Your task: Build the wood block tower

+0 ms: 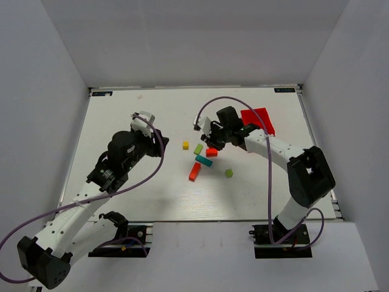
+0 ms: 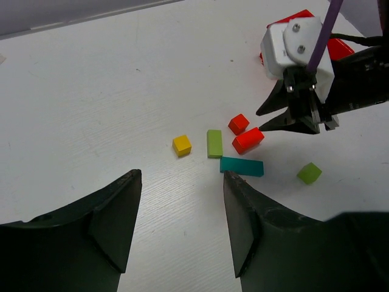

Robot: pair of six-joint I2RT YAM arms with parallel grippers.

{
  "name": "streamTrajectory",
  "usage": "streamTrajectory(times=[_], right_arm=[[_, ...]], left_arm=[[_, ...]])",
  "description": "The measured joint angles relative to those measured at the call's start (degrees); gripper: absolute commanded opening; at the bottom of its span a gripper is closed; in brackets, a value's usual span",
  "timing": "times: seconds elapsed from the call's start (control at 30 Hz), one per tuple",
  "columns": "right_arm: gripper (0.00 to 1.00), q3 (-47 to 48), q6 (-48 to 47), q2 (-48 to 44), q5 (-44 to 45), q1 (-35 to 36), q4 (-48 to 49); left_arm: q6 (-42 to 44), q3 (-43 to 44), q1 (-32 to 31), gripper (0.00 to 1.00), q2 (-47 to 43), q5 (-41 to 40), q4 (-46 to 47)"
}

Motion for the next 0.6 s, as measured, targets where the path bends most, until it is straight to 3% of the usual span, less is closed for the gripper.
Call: streamTrajectory(times=[0.23,0.43,0.6], right_arm=[[0.47,0.42,-25.88,1.14,-9.97,-0.37,-0.92],[0.52,18.49,-44.46,12.48,-15.06,-0.46,-14.84],[0.54,23.08,-54.25,16.48,-15.19,-0.74,-21.68]], left_arm=[[0.44,-1.4,0.46,0.66,-1.57,-0.09,-0.02],[1.18,-1.81,0.66,0.66,-1.7,-0.07,-0.68],[1.9,-1.81,0.66,0.68,-1.73,-0.13,-1.05]])
